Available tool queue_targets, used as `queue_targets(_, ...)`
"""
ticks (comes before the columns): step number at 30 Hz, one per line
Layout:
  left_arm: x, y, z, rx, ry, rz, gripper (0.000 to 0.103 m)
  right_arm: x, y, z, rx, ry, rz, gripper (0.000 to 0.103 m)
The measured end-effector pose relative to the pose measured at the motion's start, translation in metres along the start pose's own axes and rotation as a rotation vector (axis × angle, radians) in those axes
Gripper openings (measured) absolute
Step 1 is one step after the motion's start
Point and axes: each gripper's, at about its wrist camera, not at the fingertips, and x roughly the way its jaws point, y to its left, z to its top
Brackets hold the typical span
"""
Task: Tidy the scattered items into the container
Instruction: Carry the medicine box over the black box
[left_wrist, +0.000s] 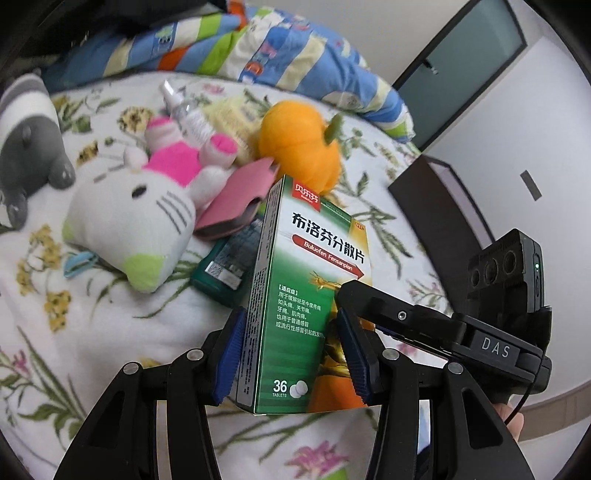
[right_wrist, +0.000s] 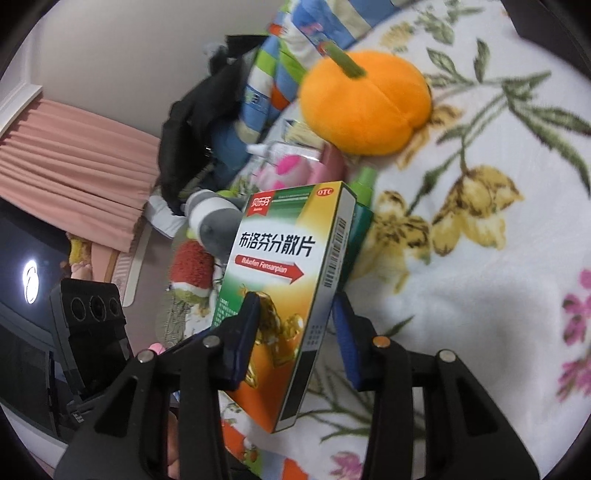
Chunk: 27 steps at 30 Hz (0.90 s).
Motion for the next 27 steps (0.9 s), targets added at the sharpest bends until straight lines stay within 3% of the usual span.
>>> queue_targets(17,-0.1,-0.09,-0.002,0.106,-0.135,0.019,0.05,-0.104,0.067,-0.007,-0.085,-0.131,0.104,0.041)
queue_targets(27,-0.111,-0.165,0.005,0.184,-0.168,-0.01,0.05,-0.188,0.068,0.003,-0.115,-0.231,0.097,0.041)
